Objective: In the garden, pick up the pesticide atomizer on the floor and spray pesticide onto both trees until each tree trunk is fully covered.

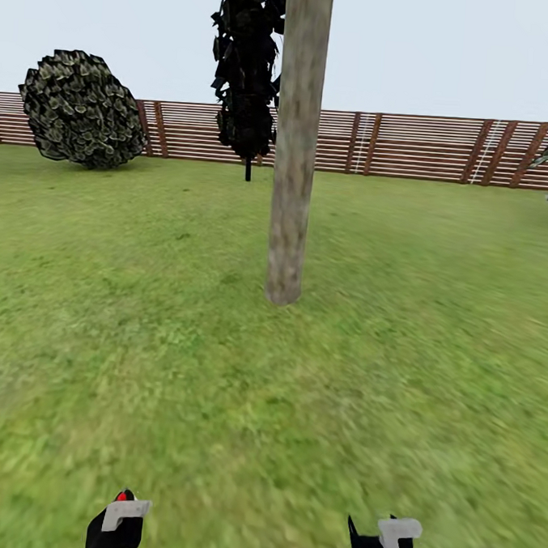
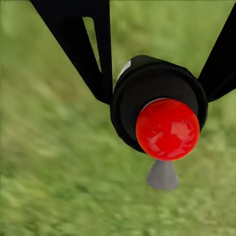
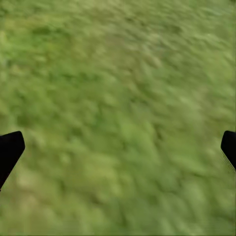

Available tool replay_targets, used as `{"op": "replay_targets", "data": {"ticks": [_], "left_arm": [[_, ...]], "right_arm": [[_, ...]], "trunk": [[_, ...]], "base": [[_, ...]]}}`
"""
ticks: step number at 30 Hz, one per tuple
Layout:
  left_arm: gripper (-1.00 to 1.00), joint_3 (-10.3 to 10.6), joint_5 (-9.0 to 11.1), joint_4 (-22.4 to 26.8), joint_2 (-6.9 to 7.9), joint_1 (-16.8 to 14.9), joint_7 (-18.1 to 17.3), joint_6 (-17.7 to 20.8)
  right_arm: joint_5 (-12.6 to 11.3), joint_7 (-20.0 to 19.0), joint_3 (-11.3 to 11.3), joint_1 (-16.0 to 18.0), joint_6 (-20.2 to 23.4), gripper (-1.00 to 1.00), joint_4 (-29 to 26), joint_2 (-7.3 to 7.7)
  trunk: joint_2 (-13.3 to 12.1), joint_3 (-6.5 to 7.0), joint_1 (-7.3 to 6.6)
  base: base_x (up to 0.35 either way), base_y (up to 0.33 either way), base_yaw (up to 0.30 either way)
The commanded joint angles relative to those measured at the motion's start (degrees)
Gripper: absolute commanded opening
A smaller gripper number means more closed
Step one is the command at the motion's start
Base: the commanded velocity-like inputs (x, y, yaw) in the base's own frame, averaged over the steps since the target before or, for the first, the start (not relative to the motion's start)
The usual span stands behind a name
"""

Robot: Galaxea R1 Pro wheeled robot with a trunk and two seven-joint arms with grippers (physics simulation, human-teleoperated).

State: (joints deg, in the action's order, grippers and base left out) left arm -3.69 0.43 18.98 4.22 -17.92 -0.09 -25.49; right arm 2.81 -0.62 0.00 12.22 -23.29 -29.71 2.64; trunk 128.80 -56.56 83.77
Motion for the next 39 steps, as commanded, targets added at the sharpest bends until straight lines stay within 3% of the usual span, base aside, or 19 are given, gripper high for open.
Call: {"op": "replay_targets", "data": {"ticks": [1, 39], "left_arm": [[-1.0, 0.0, -0.01, 0.01, 0.0, 0.0, 0.01, 0.0], [-1.0, 0.0, 0.01, 0.01, 0.0, 0.0, 0.01, -0.07]], "right_arm": [[0.0, 0.0, 0.0, 0.0, 0.0, 1.0, 0.0, 0.0], [0.0, 0.0, -0.03, 0.0, -0.01, 1.0, 0.0, 0.07]], "trunk": [[0.0, 0.0, 0.0], [0.0, 0.0, 0.0]], "base": [[0.339, 0.0, 0.0], [0.339, 0.0, 0.0]]}}
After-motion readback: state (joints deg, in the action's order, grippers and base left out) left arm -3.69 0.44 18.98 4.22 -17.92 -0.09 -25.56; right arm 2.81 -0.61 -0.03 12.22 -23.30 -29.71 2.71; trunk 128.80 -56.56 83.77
